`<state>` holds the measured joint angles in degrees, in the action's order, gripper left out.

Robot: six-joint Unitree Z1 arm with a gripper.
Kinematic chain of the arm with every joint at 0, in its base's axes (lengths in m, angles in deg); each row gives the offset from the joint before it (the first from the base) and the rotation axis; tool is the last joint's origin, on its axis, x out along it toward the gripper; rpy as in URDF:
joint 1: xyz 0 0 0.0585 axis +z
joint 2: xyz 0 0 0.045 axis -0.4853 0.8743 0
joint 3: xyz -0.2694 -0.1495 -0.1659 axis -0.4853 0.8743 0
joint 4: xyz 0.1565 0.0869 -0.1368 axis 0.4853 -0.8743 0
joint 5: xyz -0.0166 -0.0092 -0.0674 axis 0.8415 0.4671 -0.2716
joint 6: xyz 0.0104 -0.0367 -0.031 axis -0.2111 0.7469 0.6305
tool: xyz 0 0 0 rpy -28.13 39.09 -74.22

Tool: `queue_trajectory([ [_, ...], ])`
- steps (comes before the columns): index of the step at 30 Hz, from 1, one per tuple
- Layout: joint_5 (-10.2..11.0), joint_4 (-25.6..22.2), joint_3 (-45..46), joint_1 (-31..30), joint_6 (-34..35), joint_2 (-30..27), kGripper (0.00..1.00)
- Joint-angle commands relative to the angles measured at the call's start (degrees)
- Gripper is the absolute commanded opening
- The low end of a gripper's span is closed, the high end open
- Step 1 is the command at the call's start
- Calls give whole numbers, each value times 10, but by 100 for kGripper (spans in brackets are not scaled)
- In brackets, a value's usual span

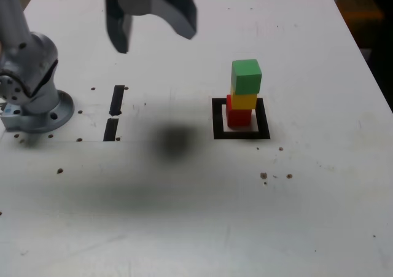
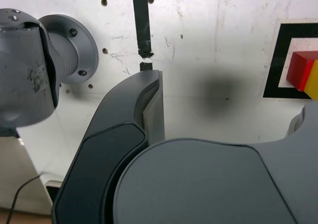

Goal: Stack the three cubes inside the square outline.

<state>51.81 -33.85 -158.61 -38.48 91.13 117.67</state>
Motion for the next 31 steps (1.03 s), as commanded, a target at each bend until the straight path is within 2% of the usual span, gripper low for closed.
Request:
queue_trajectory([
  [1,-1,35,132,8,-4,-107,100],
  [7,-22,204,305,25,-43,-103,100],
  [10,-34,270,357,29,-54,-97,100],
  [13,-38,307,388,29,-56,-82,100],
  [19,-33,321,391,29,-57,-45,100],
  [31,-26,290,388,31,-55,-53,100],
])
